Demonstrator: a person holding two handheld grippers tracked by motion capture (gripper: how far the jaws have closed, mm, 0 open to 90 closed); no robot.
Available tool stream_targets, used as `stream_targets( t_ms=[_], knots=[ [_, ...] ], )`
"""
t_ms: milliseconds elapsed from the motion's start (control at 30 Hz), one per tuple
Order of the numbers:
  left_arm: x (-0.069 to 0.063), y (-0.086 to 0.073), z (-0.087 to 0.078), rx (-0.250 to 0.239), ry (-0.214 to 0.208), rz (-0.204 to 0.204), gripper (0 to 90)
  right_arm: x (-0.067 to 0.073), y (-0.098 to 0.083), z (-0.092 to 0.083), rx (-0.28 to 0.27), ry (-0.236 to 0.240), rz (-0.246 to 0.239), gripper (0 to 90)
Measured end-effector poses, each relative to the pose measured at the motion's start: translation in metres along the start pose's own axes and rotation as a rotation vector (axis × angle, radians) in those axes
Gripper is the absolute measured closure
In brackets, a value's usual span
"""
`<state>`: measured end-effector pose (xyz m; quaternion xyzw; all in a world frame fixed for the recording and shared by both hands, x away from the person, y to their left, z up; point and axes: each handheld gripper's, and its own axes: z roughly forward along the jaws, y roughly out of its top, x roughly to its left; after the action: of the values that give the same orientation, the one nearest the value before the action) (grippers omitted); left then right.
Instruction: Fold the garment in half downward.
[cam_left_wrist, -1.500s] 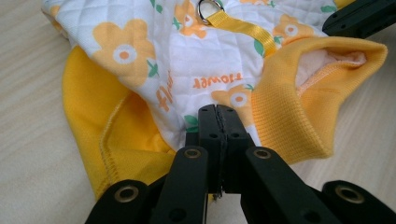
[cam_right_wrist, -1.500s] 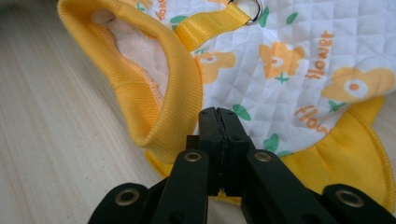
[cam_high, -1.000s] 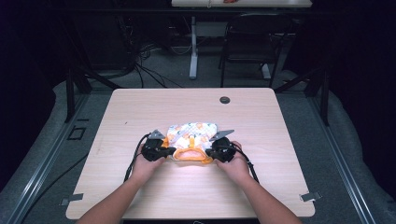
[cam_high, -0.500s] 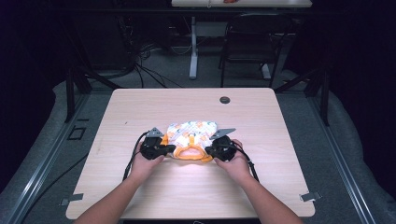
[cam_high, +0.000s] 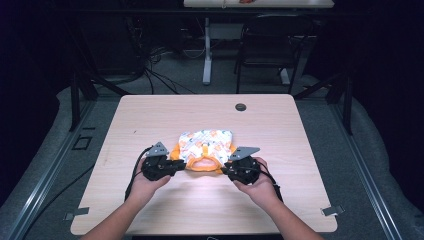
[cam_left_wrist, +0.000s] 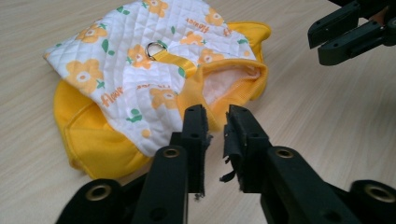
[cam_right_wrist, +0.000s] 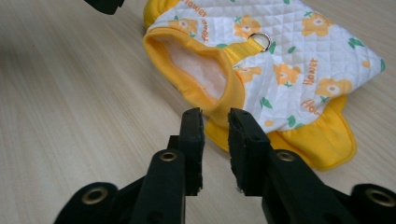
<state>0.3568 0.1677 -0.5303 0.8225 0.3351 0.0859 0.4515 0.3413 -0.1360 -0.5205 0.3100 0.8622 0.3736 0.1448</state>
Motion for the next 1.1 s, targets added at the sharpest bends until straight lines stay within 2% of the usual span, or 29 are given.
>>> stream_targets(
  t_ms=[200, 333, 500, 667, 700, 867, 900, 1033, 1100],
  knots=[
    [-0.007, -0.014, -0.011, -0.028, 0.020, -0.023, 63.3, 0.009, -0.008, -0.013, -0.043, 0.028, 0.044, 57.7],
    [-0.011, -0.024, -0.017, -0.033, 0.035, -0.033, 57.6, 0.016, -0.014, -0.017, -0.056, 0.022, 0.055, 52.2],
    [-0.014, -0.032, -0.026, -0.027, 0.056, -0.017, 54.4, 0.023, -0.026, -0.019, -0.031, 0.007, 0.058, 46.9],
    [-0.016, -0.038, -0.030, -0.014, 0.064, -0.007, 53.3, 0.027, -0.037, -0.022, -0.011, 0.010, 0.045, 45.9],
    [-0.015, -0.042, -0.031, -0.001, 0.068, 0.008, 53.2, 0.026, -0.040, -0.021, -0.003, 0.010, 0.039, 45.7],
    [-0.015, -0.051, -0.028, 0.014, 0.067, 0.019, 52.7, 0.024, -0.049, -0.019, -0.009, 0.027, 0.066, 45.5],
    [-0.014, -0.052, -0.027, 0.022, 0.070, 0.032, 52.7, 0.024, -0.051, -0.018, -0.015, 0.025, 0.076, 45.5],
    [-0.012, -0.056, -0.021, 0.030, 0.066, 0.018, 52.0, 0.022, -0.057, -0.013, -0.010, 0.014, 0.081, 45.5],
    [-0.011, -0.058, -0.019, 0.035, 0.078, 0.021, 51.5, 0.021, -0.059, -0.011, 0.003, 0.006, 0.075, 45.5]
  ],
)
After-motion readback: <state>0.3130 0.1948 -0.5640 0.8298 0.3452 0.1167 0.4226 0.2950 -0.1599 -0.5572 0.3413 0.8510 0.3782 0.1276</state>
